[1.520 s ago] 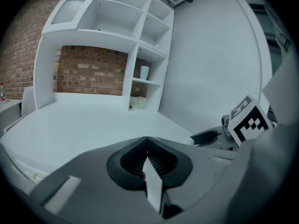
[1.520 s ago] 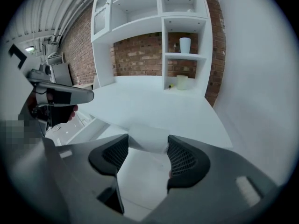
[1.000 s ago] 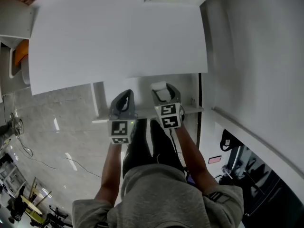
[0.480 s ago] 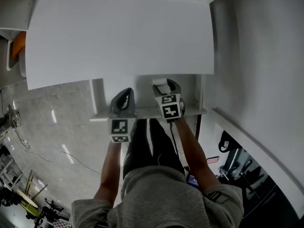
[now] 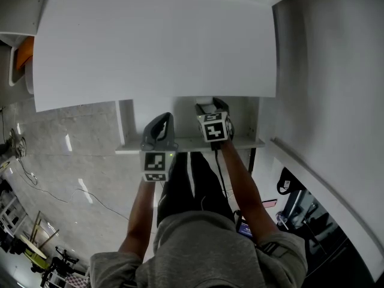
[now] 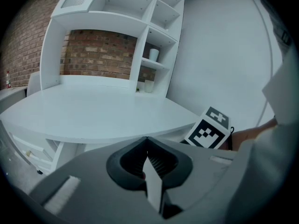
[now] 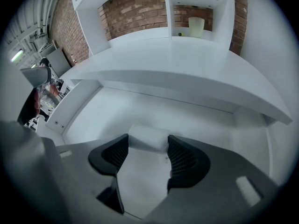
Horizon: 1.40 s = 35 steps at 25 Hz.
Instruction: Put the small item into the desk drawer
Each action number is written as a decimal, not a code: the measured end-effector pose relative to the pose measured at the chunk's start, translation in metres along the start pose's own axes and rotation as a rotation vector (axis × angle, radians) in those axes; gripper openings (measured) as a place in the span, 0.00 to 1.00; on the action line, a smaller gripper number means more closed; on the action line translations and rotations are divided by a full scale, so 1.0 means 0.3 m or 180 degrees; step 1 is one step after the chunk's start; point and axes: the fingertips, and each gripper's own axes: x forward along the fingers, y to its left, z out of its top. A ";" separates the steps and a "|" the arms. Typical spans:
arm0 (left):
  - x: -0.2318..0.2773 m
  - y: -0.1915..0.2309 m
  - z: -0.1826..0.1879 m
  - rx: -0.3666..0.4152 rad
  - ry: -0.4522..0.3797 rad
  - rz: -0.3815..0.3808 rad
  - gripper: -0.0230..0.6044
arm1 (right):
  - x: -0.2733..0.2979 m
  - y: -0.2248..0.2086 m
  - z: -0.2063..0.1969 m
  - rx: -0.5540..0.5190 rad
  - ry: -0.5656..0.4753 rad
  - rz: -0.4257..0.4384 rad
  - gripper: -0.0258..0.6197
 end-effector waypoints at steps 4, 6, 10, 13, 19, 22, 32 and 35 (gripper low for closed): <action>-0.003 -0.002 -0.006 0.0014 0.0023 -0.0011 0.06 | 0.029 -0.003 -0.013 0.0008 0.0055 0.0007 0.46; -0.005 0.001 -0.008 0.0005 0.0026 -0.0008 0.06 | 0.031 -0.004 -0.010 0.0011 0.0039 -0.0012 0.46; -0.007 0.006 -0.008 0.0014 0.0031 0.0002 0.06 | 0.034 0.001 -0.022 0.0061 0.0069 0.0001 0.47; -0.012 0.003 -0.001 0.0022 0.0020 0.0010 0.06 | 0.021 -0.001 -0.014 0.0090 0.0032 0.0008 0.47; -0.031 -0.020 0.028 0.0066 -0.0041 -0.0001 0.06 | -0.023 -0.004 0.003 0.0103 -0.0075 0.0013 0.47; -0.042 -0.036 0.051 0.0097 -0.0071 -0.0006 0.06 | -0.062 -0.003 0.014 0.0104 -0.0139 0.0016 0.47; -0.128 -0.118 0.149 0.0204 -0.0252 -0.0002 0.06 | -0.275 -0.003 0.074 0.0055 -0.0539 -0.0039 0.42; -0.168 -0.145 0.182 0.0236 -0.0319 0.0016 0.06 | -0.363 0.015 0.101 0.0023 -0.0708 -0.0041 0.40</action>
